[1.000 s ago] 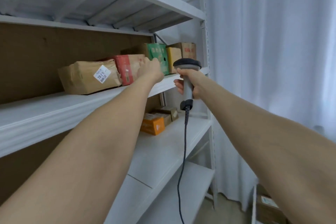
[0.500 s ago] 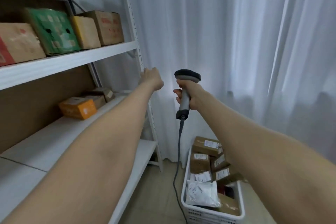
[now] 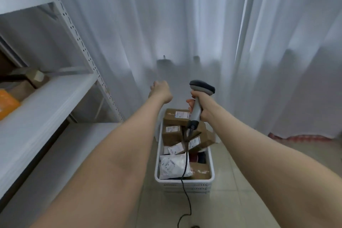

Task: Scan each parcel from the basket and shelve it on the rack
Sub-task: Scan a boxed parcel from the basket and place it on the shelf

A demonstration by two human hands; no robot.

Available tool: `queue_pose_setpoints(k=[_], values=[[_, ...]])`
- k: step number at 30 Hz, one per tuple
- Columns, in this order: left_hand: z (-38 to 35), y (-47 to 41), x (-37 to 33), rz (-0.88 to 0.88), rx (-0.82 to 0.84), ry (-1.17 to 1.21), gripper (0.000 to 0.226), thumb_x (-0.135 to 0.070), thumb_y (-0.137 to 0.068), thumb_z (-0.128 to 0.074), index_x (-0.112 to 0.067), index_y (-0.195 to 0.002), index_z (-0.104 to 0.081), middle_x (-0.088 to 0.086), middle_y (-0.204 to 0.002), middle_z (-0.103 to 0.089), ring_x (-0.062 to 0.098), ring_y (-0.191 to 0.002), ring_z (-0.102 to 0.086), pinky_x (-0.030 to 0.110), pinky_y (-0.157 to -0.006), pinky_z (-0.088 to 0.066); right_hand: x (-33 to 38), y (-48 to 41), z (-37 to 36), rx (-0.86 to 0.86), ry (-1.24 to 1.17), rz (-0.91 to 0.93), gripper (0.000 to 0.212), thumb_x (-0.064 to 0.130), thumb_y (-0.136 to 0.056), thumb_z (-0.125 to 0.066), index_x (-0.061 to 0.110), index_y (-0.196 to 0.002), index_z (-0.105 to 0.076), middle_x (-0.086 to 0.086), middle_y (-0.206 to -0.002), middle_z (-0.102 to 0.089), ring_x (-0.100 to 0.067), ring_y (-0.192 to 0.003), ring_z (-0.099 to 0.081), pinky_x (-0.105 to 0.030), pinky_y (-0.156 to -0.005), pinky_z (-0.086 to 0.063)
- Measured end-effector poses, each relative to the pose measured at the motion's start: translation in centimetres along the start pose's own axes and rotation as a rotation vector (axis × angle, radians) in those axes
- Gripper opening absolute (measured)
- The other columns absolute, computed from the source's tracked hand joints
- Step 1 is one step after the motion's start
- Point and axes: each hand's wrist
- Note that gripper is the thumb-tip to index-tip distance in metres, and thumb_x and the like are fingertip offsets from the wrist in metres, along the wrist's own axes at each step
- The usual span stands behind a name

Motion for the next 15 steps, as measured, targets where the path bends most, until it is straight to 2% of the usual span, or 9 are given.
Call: queue_pose_setpoints(k=[6,10,15], values=[[-8.2,-8.2,-1.6,-0.033,0.146,0.031,0.051,-0.015,-0.091,-0.056,-0.009,-0.139,-0.04,0.019,-0.143,-0.033,0.037,-0.13,-0.035,0.043,-0.104,-0.036,-0.5,-9.6,2.6,-0.146,-0.062,-0.074,0.016,0.025,-0.091,-0.066,0.01,-0.094,-0.061,-0.007,-0.076,-0.065,-0.015,-0.063,-0.059,-0.029,-0.065,-0.053],[-13.9,-12.5,-1.8,-0.04,0.244,0.043,0.051,-0.019,-0.091,-0.059,-0.01,-0.138,-0.041,0.018,-0.142,-0.034,0.036,-0.129,-0.037,0.043,-0.104,-0.038,-1.9,-15.6,4.5,-0.192,-0.089,-0.146,0.019,0.025,-0.091,-0.066,0.008,-0.087,-0.061,-0.005,-0.067,-0.062,-0.014,-0.058,-0.057,-0.028,-0.06,-0.052],[-21.1,-15.3,-1.6,-0.048,0.411,-0.005,0.054,-0.017,-0.091,-0.057,-0.01,-0.14,-0.037,0.019,-0.147,-0.028,0.036,-0.134,-0.032,0.042,-0.105,-0.039,-4.8,-21.5,7.9,-0.319,-0.085,-0.193,0.017,0.024,-0.091,-0.067,0.008,-0.087,-0.062,-0.006,-0.071,-0.064,-0.014,-0.057,-0.057,-0.027,-0.057,-0.051]])
Point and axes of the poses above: each hand's wrist, its own y-axis away from the middle knuckle, its own z-axis out of the back of the hand, x = y × z
